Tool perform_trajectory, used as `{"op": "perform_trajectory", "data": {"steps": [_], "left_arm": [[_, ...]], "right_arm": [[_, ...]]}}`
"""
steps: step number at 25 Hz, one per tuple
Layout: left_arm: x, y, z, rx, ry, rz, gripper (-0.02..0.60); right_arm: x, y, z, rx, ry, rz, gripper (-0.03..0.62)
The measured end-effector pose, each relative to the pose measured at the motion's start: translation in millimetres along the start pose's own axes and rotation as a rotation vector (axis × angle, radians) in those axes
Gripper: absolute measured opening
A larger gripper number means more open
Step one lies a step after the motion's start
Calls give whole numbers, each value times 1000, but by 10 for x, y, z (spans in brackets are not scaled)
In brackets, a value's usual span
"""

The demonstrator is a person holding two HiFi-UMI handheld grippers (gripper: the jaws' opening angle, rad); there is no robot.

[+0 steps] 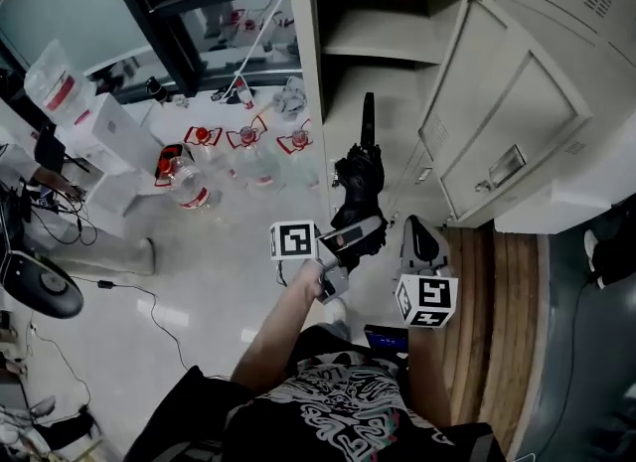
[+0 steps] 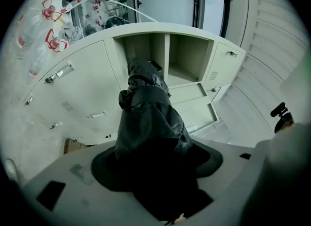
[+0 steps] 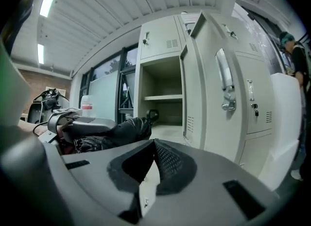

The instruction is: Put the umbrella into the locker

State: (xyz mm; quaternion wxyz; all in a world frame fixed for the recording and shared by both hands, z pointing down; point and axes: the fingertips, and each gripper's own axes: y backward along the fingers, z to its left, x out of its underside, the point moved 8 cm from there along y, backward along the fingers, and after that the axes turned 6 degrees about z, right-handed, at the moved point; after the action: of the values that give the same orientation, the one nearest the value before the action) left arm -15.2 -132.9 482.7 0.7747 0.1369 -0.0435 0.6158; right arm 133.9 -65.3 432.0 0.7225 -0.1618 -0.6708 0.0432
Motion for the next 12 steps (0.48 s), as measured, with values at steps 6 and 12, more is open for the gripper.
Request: {"op": "perform_trajectory", "data": {"steps": [6, 12], "left_arm": [[-479, -95, 176, -2, 13, 16, 301], [-738, -165, 238, 4, 20, 17, 301]], "right_arm": [[-117, -453, -78, 29, 5, 17, 2], [-243, -698, -102, 26, 19, 10, 2]]}}
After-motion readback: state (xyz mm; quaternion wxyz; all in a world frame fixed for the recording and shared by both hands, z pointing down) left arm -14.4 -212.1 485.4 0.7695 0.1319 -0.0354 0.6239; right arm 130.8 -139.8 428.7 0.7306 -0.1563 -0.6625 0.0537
